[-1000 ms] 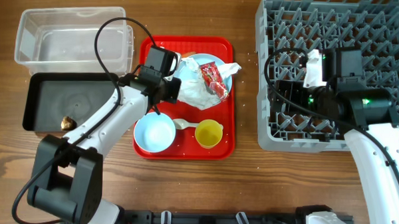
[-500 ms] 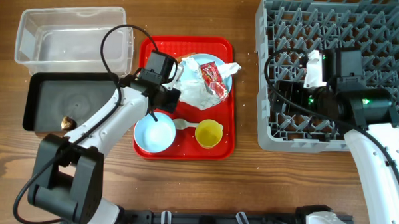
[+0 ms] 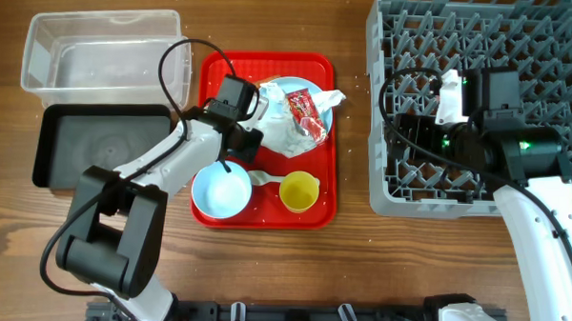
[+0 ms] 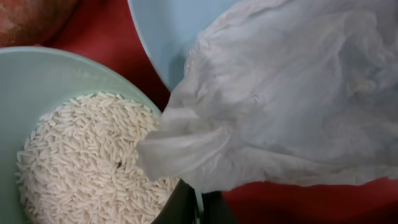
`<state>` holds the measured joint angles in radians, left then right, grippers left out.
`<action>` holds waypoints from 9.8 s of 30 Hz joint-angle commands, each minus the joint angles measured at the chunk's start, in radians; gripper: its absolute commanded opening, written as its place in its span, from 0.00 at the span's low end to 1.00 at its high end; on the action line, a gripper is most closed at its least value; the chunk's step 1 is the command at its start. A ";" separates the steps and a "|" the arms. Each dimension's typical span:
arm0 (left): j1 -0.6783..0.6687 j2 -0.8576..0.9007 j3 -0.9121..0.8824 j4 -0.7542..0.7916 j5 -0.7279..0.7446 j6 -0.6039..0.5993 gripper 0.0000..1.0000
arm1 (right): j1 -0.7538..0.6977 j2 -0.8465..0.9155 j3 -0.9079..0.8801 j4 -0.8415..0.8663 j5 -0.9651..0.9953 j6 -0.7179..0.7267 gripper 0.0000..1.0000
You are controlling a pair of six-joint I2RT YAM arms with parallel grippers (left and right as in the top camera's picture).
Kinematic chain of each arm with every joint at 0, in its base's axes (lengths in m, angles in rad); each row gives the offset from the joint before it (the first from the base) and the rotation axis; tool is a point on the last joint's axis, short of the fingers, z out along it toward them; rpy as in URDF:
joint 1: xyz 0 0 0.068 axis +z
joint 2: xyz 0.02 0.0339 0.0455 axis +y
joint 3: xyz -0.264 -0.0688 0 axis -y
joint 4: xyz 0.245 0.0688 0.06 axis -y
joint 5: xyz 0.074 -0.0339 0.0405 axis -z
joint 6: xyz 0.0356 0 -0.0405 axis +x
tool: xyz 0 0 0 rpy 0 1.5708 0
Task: Sort waste into correct bins and load items into the dishwasher rack
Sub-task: 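Tip the rice from the green bowl onto the black tray, then set the green bowl back on the red tray, then grasp the carrot on the red tray with the left gripper, then place the carrot onto the black tray and release, then grasp the tissue and red wrapper from the blue plate, left gripper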
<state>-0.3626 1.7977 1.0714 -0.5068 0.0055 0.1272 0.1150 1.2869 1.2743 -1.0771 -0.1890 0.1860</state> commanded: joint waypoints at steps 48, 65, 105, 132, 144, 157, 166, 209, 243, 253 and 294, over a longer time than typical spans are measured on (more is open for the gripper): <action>1.169 0.179 0.105 -0.203 1.571 -0.068 0.04 | 0.005 0.006 0.019 -0.013 0.009 0.027 1.00; 1.164 0.141 0.111 -0.219 1.571 -0.208 0.04 | 0.005 0.006 0.019 -0.020 0.010 0.027 1.00; -0.026 -0.018 0.111 -0.135 0.026 -0.222 0.67 | 0.005 0.006 0.019 -0.016 0.010 0.024 1.00; 0.114 0.347 0.566 -0.108 0.003 0.472 0.75 | 0.005 0.084 0.019 -0.017 0.014 0.023 1.00; 0.158 0.398 0.565 -0.087 -0.040 0.471 0.73 | 0.005 0.084 0.019 -0.001 0.033 0.024 1.00; 0.136 0.477 0.565 -0.094 0.005 0.468 0.65 | 0.005 0.084 0.019 0.005 0.033 0.023 1.00; 0.129 0.478 0.565 -0.076 -0.003 0.413 0.27 | 0.005 0.084 0.019 0.006 0.033 0.024 1.00; 0.583 -0.198 0.154 -0.454 -0.134 -0.486 0.17 | 0.005 0.084 0.019 -0.011 0.033 0.024 1.00; 0.647 -0.050 -0.175 0.258 -0.145 -1.236 0.16 | 0.005 0.084 0.019 -0.027 0.033 0.053 1.00; 0.649 -0.133 -0.174 0.339 -0.085 -1.091 0.72 | 0.005 0.084 0.019 -0.028 0.033 0.052 1.00; -0.126 0.311 0.705 -0.264 0.004 -0.753 1.00 | 0.005 0.084 0.019 -0.064 0.010 0.076 1.00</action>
<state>-0.4480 2.0182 1.7592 -0.7887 -0.0055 -0.5404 0.1150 1.3697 1.2755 -1.1400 -0.1783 0.2501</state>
